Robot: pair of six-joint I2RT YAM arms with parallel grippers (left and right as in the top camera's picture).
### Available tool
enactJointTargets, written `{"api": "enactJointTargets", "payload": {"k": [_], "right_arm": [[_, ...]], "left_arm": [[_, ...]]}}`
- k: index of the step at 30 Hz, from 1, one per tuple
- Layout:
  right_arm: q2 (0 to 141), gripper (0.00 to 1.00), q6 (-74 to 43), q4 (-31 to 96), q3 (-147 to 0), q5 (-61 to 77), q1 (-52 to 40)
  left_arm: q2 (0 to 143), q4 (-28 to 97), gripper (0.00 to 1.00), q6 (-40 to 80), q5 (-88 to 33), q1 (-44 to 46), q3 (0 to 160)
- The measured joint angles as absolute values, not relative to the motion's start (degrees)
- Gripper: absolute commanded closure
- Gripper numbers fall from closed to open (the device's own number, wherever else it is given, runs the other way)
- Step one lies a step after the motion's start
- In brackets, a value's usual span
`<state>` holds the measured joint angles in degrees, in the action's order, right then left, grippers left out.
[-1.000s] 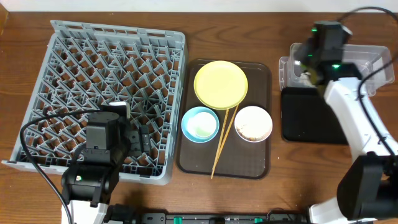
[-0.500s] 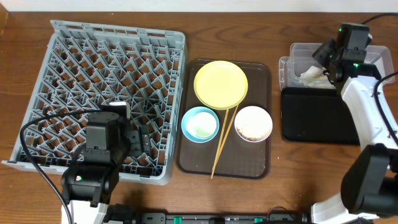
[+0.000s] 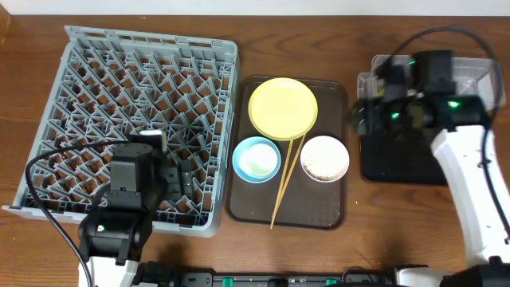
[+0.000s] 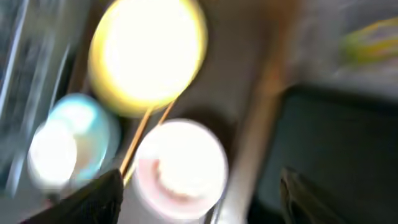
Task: Sort waste into correct bins and load items into the dishwasher
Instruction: 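Grasp the rim of the white rice bowl with the right gripper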
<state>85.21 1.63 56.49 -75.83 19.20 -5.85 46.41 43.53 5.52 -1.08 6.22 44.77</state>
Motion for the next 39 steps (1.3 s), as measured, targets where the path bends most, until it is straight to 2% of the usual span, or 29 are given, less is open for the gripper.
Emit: {"api": "enactJointTargets", "payload": {"k": [2, 8, 19, 24, 33, 39], "right_arm": [[85.9, 0.34, 4.7, 57.5, -74.0, 20.7, -9.1], [87.0, 0.52, 8.5, 51.7, -66.0, 22.1, -18.2], [87.2, 0.63, 6.0, 34.9, -52.8, 16.1, -27.7], [87.2, 0.68, 4.3, 30.9, -49.9, 14.4, -28.6], [87.2, 0.69, 2.5, 25.6, -45.7, 13.0, -28.8], [87.2, 0.75, 0.9, 23.6, -43.4, 12.4, -28.8]], "left_arm": [[46.4, 43.5, 0.09, 5.5, -1.1, 6.2, 44.8], [46.4, 43.5, 0.09, 5.5, -1.1, 6.2, 44.8], [46.4, 43.5, 0.09, 5.5, -1.1, 6.2, 44.8], [46.4, 43.5, 0.09, 5.5, -1.1, 6.2, 44.8], [46.4, 43.5, 0.09, 5.5, -1.1, 6.2, 44.8], [46.4, 43.5, 0.09, 5.5, -1.1, 6.2, 44.8]]}}
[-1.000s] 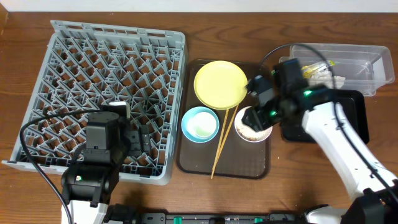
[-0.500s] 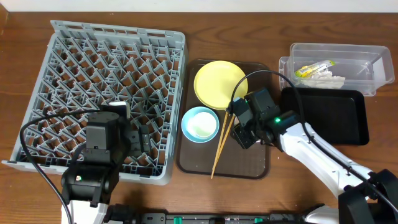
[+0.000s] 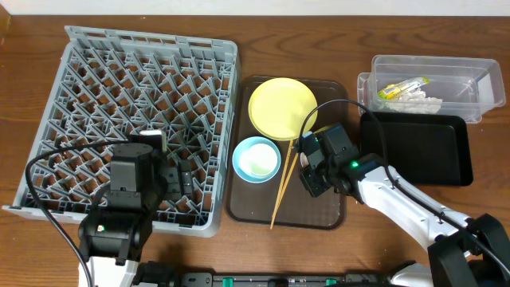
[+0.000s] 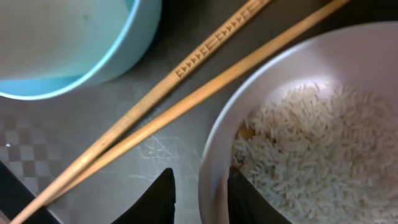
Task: Sort waste into correct bins and load items into the dishwasher
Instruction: 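Grasp the rim of the white rice bowl with the right gripper, then tip the white bowl over the black tray to dump the rice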
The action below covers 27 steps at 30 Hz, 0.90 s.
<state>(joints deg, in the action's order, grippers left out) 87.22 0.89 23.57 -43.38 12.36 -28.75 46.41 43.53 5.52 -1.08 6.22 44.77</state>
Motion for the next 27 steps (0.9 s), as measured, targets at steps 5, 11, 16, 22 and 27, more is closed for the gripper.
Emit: {"api": "enactJointTargets", "payload": {"k": [5, 11, 16, 22, 27], "right_arm": [[87.2, 0.77, 0.4, 23.1, -42.6, 11.5, -28.8], [87.2, 0.91, -0.3, 21.7, -41.9, 10.8, -28.8], [87.2, 0.99, -1.1, 19.5, -41.9, 10.0, -28.8], [86.4, 0.99, -3.8, 20.6, -43.4, 9.4, -28.7], [83.2, 0.99, -8.2, 21.7, -45.6, 12.9, -26.3]], "left_arm": [[46.4, 43.5, 0.09, 5.5, -1.1, 6.2, 44.8], [46.4, 43.5, 0.09, 5.5, -1.1, 6.2, 44.8], [46.4, 43.5, 0.09, 5.5, -1.1, 6.2, 44.8], [46.4, 43.5, 0.09, 5.5, -1.1, 6.2, 44.8], [46.4, 43.5, 0.09, 5.5, -1.1, 6.2, 44.8]]}}
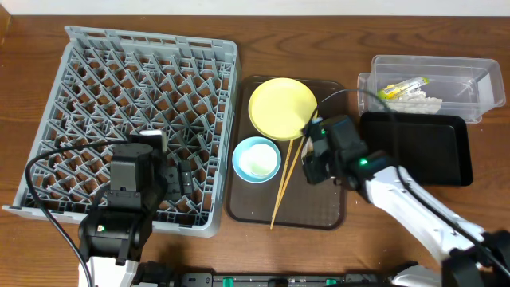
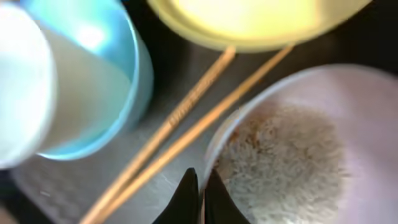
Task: Sort waste into correct bins and load items into the dishwasher
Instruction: 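Tip the white bowl over the black tray to dump the rice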
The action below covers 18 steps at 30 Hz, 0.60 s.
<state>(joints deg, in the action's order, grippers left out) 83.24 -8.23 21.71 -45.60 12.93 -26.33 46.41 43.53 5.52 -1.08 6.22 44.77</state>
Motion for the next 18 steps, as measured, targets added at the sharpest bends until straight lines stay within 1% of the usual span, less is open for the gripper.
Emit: {"api": "enactJointTargets", "payload": {"k": [9, 13, 18], "right_arm": [[73.9, 0.99, -11.8, 22.8, -46.2, 24.1, -11.5], [73.0, 0.99, -12.5, 23.8, -46.2, 28.9, -3.4], [73.3, 0.99, -12.8, 26.5, -46.2, 31.6, 4.9]], "left_arm": [[46.4, 43.5, 0.09, 5.5, -1.1, 6.2, 44.8], [46.4, 43.5, 0.09, 5.5, -1.1, 6.2, 44.8], [46.4, 43.5, 0.09, 5.5, -1.1, 6.2, 44.8]]}}
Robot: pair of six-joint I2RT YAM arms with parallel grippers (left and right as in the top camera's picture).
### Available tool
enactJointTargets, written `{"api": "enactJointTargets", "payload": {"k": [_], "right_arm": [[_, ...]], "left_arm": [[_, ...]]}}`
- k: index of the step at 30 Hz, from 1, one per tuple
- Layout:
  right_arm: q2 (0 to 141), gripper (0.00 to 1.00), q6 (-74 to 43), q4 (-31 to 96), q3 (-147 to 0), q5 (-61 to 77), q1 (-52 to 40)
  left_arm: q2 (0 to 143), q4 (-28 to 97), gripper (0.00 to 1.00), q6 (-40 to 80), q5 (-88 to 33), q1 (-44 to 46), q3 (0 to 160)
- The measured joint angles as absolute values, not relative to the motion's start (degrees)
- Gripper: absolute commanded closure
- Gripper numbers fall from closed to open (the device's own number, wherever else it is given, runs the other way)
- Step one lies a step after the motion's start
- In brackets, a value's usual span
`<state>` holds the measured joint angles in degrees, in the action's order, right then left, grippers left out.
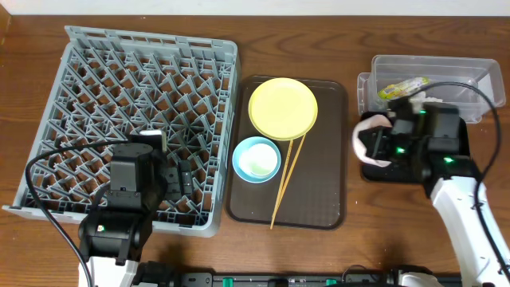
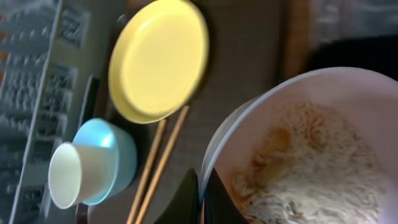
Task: Sort waste into correct bins and load items into the dishwasher
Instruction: 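Tip the white bowl over the black tray to dump the rice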
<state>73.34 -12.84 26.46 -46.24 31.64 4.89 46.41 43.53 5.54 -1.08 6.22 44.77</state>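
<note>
My right gripper (image 2: 200, 193) is shut on the rim of a white bowl of rice (image 2: 311, 143), one finger inside and one outside. In the overhead view the bowl (image 1: 370, 137) hangs tilted over the left end of the black bin (image 1: 390, 172). On the brown tray (image 1: 319, 211) lie a yellow plate (image 1: 283, 108), a blue bowl (image 1: 256, 158) with a white cup in it, and a pair of chopsticks (image 1: 285, 179). My left gripper (image 1: 182, 179) rests over the grey dish rack (image 1: 96, 72); its jaws are too dark to read.
A clear plastic container (image 1: 446, 68) with wrappers in it stands behind the black bin at the far right. The dish rack fills the left half of the table. Cables trail from both arms.
The right gripper, shut on the rice bowl's rim on the brown tray, has carried the bowl off the tray to the right, over the black bin. The left arm has not moved.
The right gripper was open near the clear container at the far right. Then it stood open on the tray, fingers either side of the rice bowl's rim. Then it was shut on that rim. Now the bowl hangs tilted over the black bin.
</note>
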Motion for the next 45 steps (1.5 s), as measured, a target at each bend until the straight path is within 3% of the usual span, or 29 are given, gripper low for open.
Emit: {"api": "enactJointTargets", "payload": {"k": [31, 45], "right_arm": [[98.8, 0.99, -13.3, 16.8, -46.2, 74.0, 36.2], [106.2, 0.99, -25.6, 2.0, -46.4, 86.6, 45.6]], "left_arm": [[46.4, 43.5, 0.09, 5.5, -1.1, 6.2, 44.8], [46.4, 43.5, 0.09, 5.5, -1.1, 6.2, 44.8]]}}
